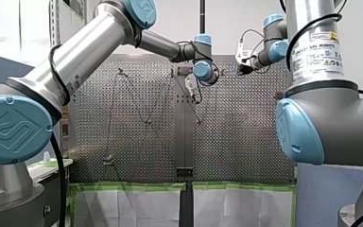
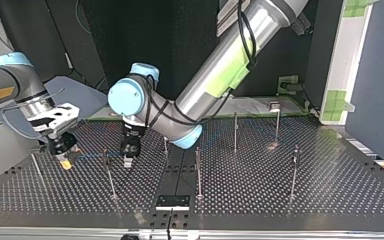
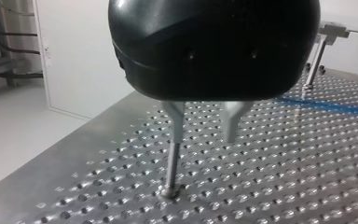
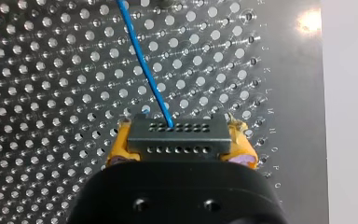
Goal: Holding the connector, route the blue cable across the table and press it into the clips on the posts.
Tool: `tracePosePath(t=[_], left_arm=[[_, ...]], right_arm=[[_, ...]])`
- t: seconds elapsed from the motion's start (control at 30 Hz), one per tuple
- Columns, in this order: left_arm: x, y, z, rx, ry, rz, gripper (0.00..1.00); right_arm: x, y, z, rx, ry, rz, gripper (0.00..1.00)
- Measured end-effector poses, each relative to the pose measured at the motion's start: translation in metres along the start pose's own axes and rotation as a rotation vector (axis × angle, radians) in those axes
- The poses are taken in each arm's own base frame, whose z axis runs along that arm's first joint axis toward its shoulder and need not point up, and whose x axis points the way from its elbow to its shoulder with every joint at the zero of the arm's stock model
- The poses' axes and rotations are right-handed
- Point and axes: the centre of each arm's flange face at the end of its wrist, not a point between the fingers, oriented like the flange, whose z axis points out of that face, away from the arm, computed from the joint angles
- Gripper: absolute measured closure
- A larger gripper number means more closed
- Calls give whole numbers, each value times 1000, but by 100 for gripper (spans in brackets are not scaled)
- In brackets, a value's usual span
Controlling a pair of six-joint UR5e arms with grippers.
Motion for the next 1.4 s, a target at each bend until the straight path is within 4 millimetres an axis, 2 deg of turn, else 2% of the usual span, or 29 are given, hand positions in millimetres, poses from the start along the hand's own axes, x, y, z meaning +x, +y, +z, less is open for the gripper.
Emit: tracePosePath(t=[0.03,0.43,0.63,0.9,1.17,1.4], left_arm=[[1,-1,-1,-1,6,1,0],[10,-1,-18,-64,78,23,0],[12,-10,-33,-67,122,42,0],[-4,-15,-52,-42,120,33,0],[-22,-29,-71,36,88,20,0],[-45,-26,-83,40,27,26,0]], right_arm=[[0,0,0,0,-1,0,100],[-1,-3,1,5,-2,-2,100],[-1,-3,1,5,-3,-1,100],[-1,-4,1,8,-4,-1,100],[-2,-6,1,11,-5,-1,100],[-2,-6,1,11,-5,-1,100]])
